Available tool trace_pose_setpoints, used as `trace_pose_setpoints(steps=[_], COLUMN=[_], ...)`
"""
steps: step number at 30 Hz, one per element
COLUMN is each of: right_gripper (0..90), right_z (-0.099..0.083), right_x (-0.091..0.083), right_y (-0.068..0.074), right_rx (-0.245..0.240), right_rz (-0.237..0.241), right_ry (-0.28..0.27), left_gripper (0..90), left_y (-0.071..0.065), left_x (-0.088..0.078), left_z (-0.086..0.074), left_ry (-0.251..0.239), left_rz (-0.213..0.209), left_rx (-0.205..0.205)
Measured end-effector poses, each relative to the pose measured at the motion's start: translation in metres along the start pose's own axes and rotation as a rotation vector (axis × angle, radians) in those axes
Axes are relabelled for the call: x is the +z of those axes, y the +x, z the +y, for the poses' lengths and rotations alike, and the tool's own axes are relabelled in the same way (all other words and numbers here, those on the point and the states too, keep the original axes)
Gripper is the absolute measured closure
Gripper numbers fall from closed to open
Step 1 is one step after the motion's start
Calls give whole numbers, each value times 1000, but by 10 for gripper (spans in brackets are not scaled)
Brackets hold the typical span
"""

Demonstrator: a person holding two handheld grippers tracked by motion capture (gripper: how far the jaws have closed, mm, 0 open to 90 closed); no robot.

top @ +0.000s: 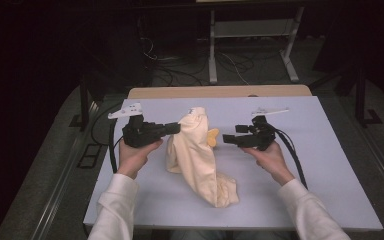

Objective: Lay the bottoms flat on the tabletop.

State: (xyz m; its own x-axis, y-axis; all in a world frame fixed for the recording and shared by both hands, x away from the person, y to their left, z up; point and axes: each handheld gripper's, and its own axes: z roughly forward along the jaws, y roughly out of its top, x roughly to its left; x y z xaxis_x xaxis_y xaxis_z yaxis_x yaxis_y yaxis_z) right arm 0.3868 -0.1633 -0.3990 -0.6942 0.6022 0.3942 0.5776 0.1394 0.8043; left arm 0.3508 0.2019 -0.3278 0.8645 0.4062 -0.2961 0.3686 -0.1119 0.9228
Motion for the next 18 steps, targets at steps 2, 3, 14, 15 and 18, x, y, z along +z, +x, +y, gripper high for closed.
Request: trace_pose_setpoints(steps=[2, 3, 14, 15, 18], right_gripper=[168, 173, 243, 264, 330], right_z=[-2, -3, -7, -9, -10], right_x=[16, 23, 67, 70, 72], right_y=[0, 0, 3, 2, 1], right_rx=[-1, -2, -16, -19, -23], right_rz=[2, 4, -11, -22, -30], right_ry=[28, 36, 88, 95, 101], left_gripper=[883, 883, 883, 883, 883], left_y=[1, 2, 2, 2, 3], left_x=[0, 0, 2, 2, 2], left_z=[-2, -2, -3, -4, -5], left_ry=[-3, -4, -10, -10, -14], left_rz=[0, -1, -10, -13, -15], left_rx=[-4, -3, -3, -2, -3])
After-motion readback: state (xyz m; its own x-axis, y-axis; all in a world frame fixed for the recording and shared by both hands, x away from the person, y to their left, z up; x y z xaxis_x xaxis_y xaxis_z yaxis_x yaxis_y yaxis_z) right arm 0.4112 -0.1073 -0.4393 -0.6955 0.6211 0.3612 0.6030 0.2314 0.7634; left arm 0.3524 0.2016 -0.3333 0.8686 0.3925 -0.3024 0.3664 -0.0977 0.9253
